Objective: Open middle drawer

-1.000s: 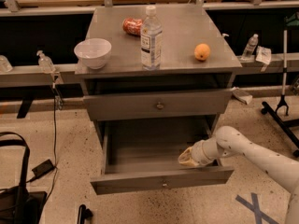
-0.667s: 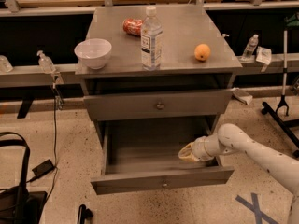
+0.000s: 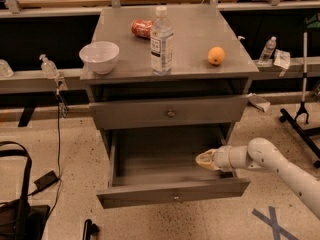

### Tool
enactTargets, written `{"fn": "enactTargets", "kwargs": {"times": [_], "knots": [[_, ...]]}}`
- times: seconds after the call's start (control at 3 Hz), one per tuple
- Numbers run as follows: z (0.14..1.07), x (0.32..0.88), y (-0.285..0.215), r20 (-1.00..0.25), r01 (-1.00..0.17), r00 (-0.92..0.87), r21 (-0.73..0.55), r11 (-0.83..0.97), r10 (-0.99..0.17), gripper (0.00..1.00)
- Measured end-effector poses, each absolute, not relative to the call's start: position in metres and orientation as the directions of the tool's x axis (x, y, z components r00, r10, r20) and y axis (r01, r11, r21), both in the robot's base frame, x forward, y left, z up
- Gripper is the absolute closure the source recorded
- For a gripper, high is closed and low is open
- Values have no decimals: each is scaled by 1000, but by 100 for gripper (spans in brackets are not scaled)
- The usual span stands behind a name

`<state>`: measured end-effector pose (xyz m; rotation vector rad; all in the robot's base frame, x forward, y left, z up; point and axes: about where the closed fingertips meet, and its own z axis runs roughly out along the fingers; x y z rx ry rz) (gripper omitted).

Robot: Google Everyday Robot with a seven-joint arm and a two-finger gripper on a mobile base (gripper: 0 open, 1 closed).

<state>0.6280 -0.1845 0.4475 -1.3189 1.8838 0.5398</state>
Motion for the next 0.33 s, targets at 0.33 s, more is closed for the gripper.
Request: {"fn": "enactTargets", "kwargs": {"times": [0.33], "knots": [[445, 628, -181, -767, -928, -172, -83, 362, -618, 76]]}}
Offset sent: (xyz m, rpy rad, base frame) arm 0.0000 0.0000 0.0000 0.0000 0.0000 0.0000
